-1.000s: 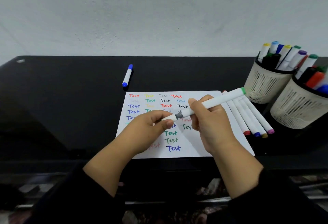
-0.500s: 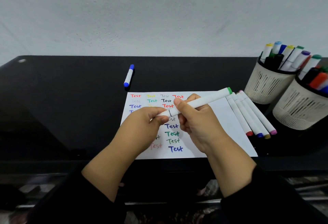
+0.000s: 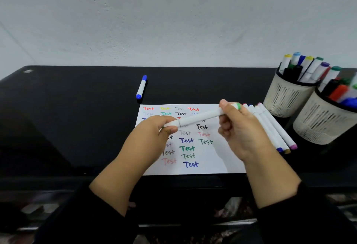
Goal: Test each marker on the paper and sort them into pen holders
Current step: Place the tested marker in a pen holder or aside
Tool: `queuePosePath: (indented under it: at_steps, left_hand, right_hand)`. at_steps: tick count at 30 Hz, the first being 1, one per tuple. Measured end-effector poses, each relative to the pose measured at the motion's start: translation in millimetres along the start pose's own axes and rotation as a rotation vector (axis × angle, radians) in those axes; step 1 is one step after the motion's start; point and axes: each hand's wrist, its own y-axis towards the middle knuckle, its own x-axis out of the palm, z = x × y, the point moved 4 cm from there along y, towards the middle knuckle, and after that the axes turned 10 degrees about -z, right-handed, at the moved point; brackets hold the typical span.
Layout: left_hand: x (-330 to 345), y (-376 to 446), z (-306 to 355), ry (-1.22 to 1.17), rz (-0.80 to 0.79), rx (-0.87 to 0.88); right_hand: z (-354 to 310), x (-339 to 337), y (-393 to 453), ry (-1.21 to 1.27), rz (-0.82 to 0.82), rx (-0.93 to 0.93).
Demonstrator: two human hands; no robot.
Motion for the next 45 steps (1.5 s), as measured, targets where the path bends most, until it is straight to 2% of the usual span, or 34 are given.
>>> queuePosePath:
  at_steps: [4, 7, 10, 12, 15, 19, 22, 24, 26, 29, 32, 38, 45]
  left_hand:
    - [-6.0, 3.0, -7.9, 0.030, -0.001, 0.018]
    - [-5.7, 5.5, -5.6, 0.087, 0.014, 0.056]
    - [-1.1, 6.5, -1.6, 0.099, 0.031, 0.092]
    - [4.5, 7.6, 3.2, 0.073, 0.037, 0.116]
    - [11.3, 11.0, 12.1, -0.029, 0.064, 0.129]
    - [22.3, 17.9, 19.9, -0.147, 0.027, 0.106]
    - [39.9, 29.6, 30.0, -0.027, -0.075, 0.085]
    - [52.7, 37.2, 35.7, 0.014, -0.153, 0.087]
    - [65.0, 42.3, 47.4, 0.049, -0.224, 0.121]
    - [80.6, 51.0, 63.3, 0.101, -0.265, 0.171]
    - [93.5, 61.9, 73.1, 0.193, -0.272, 0.192]
    - [109.3, 73.1, 69.0, 0.331, -0.287, 0.171]
    - [111.6, 74.0, 65.1, 0.302, -0.271, 0.169]
  right_hand:
    - [-8.9, -22.1, -2.5, -0.345, -0.075, -0.023]
    - [-20.8, -25.8, -7.4, -0.790, -0.153, -0.083]
    - [-26.1, -19.9, -7.2, -1.315, -0.221, -0.221]
    - [-23.4, -15.6, -7.9, -1.536, -0.238, -0.289]
    - [-27.5, -14.7, -12.3, -1.537, -0.189, -0.454]
    - [-37.7, -29.4, -18.4, -1.559, -0.034, -0.538]
    - [-61.1, -46.3, -23.2, -1.512, 0.093, -0.359]
    - [-77.8, -58.8, -24.5, -1.387, 0.143, -0.228]
    - [-96.1, -72.3, -30.7, -1.244, 0.206, -0.170]
    - [-118.1, -93.4, -41.1, -1.215, 0.295, -0.156]
    - [-134.4, -109.4, -52.2, -1.288, 0.375, -0.158]
    - [-142.6, -129.1, -52.2, -1.322, 0.410, -0.122]
    - [-146.2, -143.9, -36.1, -1.352, 0.416, -0.092]
